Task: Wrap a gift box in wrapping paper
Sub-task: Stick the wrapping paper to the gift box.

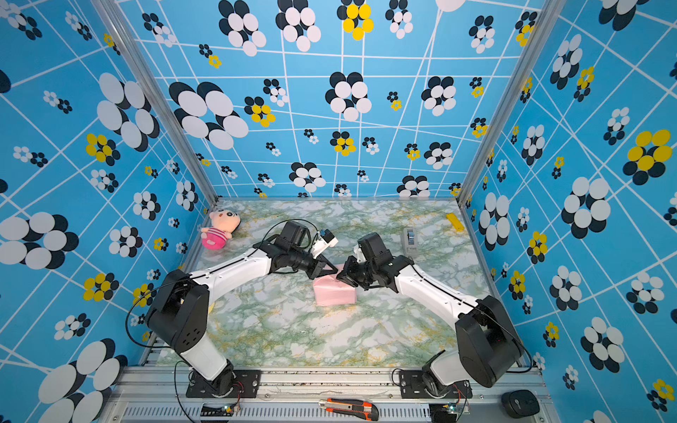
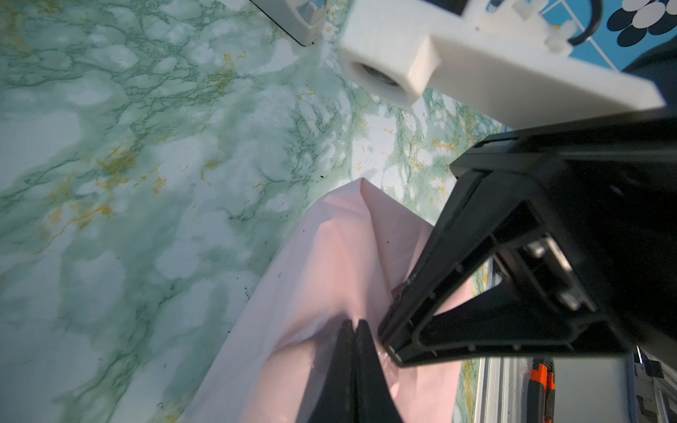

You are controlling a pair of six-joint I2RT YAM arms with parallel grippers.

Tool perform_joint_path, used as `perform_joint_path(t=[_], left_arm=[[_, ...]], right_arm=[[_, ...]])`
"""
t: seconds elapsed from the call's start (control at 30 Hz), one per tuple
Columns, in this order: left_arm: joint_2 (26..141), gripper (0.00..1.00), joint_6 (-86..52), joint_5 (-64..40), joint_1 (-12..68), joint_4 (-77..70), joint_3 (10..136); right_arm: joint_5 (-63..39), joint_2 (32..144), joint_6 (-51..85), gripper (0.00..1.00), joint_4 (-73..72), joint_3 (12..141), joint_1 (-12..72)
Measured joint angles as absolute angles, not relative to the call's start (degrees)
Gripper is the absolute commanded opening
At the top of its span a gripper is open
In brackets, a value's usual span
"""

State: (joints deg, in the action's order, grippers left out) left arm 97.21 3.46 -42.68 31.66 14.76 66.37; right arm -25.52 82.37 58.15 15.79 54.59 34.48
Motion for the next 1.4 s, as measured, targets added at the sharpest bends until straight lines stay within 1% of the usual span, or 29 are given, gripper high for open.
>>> perform_joint_path(t=[0.17,0.27,0.43,0.53,0.7,0.87,1.0,1.13,1.17,1.23,1.3,1.33,1.4], left_arm=[[97.21,0.0,3.62,-42.46,31.77,14.59,66.37],[97.21,0.0,3.64,-42.37,31.79,14.37,66.37],[97.21,0.0,3.66,-41.36,31.92,13.63,66.37],[97.21,0.0,3.66,-41.12,31.97,13.47,66.37],[97.19,0.0,3.68,-41.06,31.97,13.28,66.37],[97.19,0.0,4.03,-40.91,32.03,13.34,66.37],[97.17,0.0,4.05,-40.66,32.16,13.34,66.37],[97.01,0.01,4.12,-40.49,32.4,13.39,66.37],[96.99,0.02,4.21,-40.38,32.4,13.39,66.37],[96.97,0.12,4.25,-40.05,32.4,13.34,66.37],[96.66,0.27,4.01,-39.75,32.4,13.41,66.41],[96.23,0.36,3.9,-39.31,32.4,13.65,66.54],[94.98,0.5,3.33,-37.91,32.58,15.11,67.22]], right_arm=[[-25.45,78.17,59.22,0.0,16.12,51.33,34.5],[-25.26,77.25,58.87,0.0,18.59,51.72,34.54],[-22.96,78.24,56.27,0.0,27.55,57.58,34.92],[-22.2,79.85,54.72,0.0,29.69,62.39,34.94],[-22.44,82.13,54.0,0.0,28.97,64.75,34.94],[-23.86,85.03,54.26,0.0,26.41,61.84,35.48],[-24.4,84.05,54.68,0.0,23.77,59.77,35.51],[-24.27,81.65,54.63,0.0,24.1,57.8,35.55],[-24.25,80.99,54.61,0.0,24.99,57.6,35.57],[-23.92,79.77,54.35,0.01,27.53,57.54,35.81],[-22.52,78.87,53.43,0.1,31.05,58.02,35.94],[-21.67,78.67,52.71,0.16,33.36,58.94,35.79],[-20.58,78.7,50.96,0.28,36.58,61.39,34.83]])
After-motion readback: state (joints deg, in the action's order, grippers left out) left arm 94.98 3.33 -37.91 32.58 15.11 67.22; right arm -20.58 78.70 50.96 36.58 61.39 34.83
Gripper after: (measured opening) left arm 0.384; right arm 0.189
